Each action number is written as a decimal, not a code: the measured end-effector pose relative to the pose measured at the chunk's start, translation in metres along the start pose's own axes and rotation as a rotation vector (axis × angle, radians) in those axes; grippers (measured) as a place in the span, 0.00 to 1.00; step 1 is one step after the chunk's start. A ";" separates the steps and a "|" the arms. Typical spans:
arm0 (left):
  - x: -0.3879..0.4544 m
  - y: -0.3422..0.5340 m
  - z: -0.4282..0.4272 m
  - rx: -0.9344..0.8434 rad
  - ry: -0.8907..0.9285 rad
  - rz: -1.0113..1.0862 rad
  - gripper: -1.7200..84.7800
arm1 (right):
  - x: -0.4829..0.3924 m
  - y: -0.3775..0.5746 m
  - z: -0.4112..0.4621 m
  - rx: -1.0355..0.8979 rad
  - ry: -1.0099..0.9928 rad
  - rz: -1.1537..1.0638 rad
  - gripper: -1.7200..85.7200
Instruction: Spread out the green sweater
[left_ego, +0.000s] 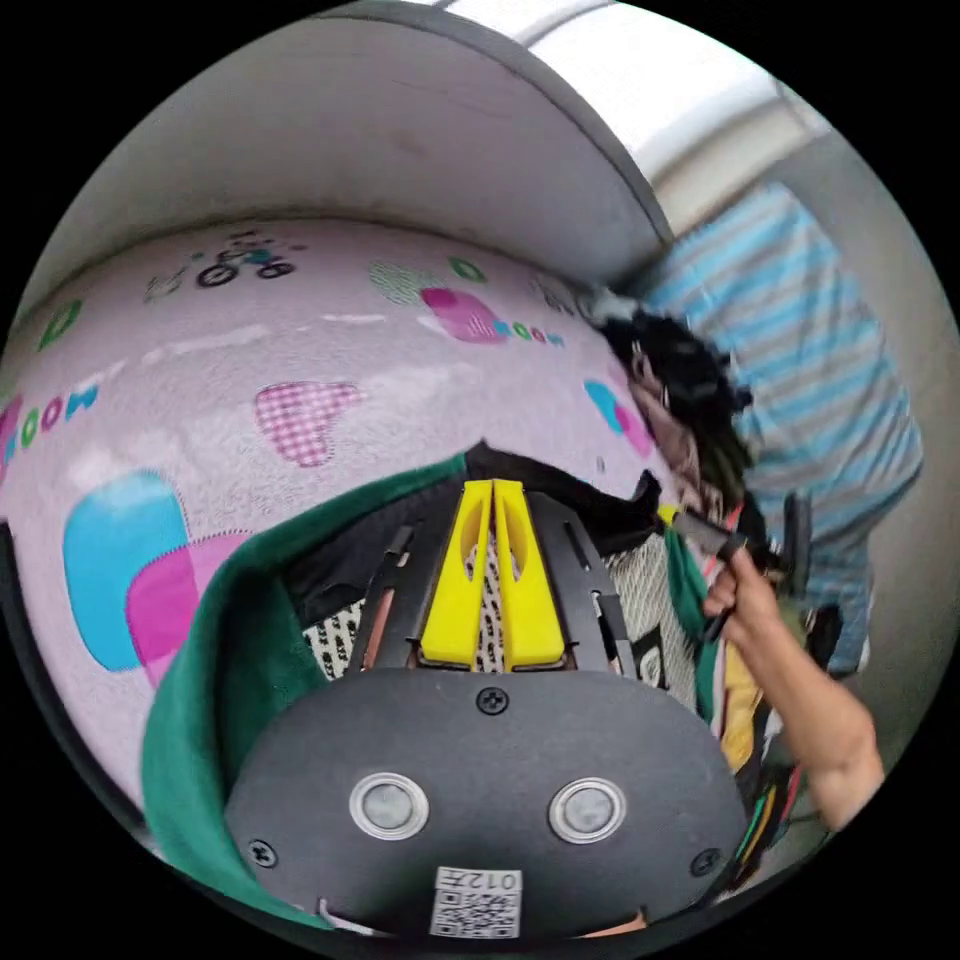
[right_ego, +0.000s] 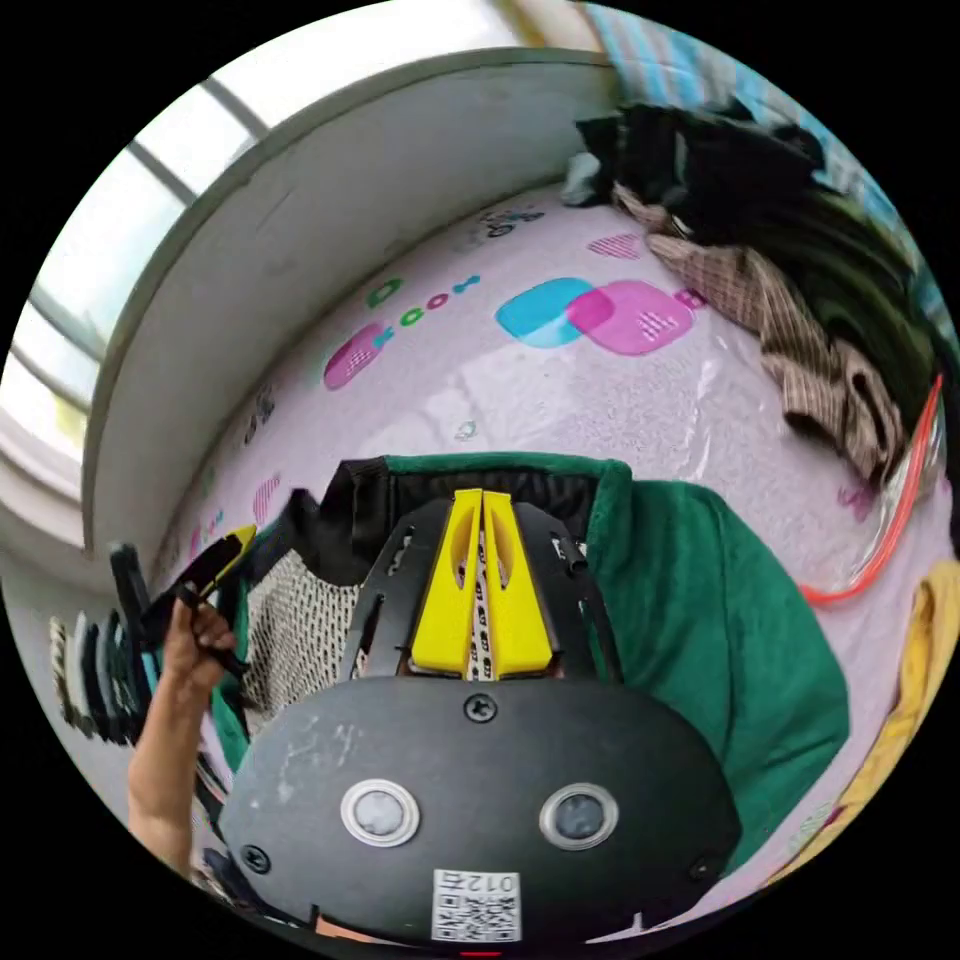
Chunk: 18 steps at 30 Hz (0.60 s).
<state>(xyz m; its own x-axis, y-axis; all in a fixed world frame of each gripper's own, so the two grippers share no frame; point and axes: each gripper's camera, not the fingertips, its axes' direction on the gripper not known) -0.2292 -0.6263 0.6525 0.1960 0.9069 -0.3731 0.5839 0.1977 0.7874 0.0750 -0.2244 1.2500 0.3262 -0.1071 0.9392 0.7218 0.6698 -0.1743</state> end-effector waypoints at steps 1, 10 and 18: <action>-0.009 0.006 -0.007 0.057 0.017 -0.086 0.03 | 0.006 0.004 0.002 -0.008 -0.031 0.065 0.01; 0.068 0.042 -0.003 -0.077 -0.348 0.294 0.03 | -0.070 0.074 -0.001 0.053 0.212 -0.312 0.01; 0.108 0.071 0.010 -0.109 -0.588 0.348 0.03 | -0.109 0.093 0.017 -0.038 0.541 -0.349 0.01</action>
<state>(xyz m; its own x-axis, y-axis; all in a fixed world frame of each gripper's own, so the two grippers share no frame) -0.1591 -0.5178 0.6630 0.7700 0.5782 -0.2699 0.3333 -0.0037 0.9428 0.0959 -0.1380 1.1361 0.3228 -0.6758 0.6626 0.8589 0.5033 0.0949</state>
